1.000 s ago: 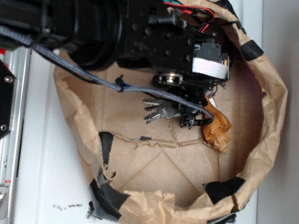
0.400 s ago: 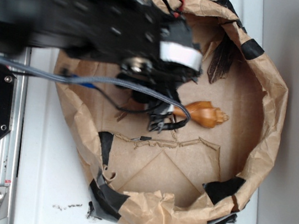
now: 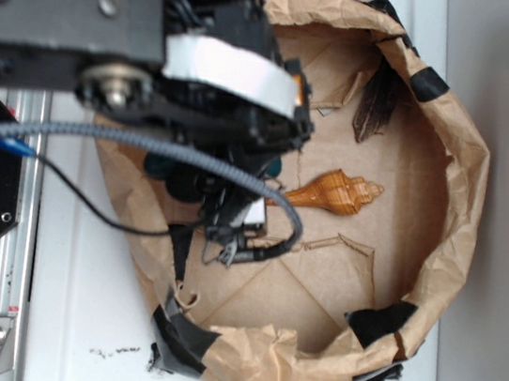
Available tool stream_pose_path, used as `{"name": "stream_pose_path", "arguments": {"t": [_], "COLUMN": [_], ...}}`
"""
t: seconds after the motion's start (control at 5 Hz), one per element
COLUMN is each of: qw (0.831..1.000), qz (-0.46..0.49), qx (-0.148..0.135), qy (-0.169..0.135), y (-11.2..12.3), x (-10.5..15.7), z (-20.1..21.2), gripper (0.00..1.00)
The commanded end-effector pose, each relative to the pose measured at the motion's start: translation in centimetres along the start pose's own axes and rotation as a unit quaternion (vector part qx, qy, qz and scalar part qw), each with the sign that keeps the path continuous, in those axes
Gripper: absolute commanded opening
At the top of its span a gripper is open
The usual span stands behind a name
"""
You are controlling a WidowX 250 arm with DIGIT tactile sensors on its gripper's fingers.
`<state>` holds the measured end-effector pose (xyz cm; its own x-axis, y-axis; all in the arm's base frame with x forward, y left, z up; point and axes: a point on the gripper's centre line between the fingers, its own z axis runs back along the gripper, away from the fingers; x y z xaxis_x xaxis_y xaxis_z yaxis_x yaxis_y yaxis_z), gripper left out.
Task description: Grab the plastic pickle.
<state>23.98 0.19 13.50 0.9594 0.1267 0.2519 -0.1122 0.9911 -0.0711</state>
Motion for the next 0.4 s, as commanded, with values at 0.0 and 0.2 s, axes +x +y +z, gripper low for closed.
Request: {"name": "stream_pose_path", "arguments": {"t": [0.0,0.2], "qw": [0.999,0.999], "qz": [0.023,0.044], "qx": [0.024,0.021], "qy": [-0.023,-0.002], "y": [-0.92,-0.40], "x": [1.25,1.66], "z": [-0.89,-1.77], "gripper": [0.00,0.00]}}
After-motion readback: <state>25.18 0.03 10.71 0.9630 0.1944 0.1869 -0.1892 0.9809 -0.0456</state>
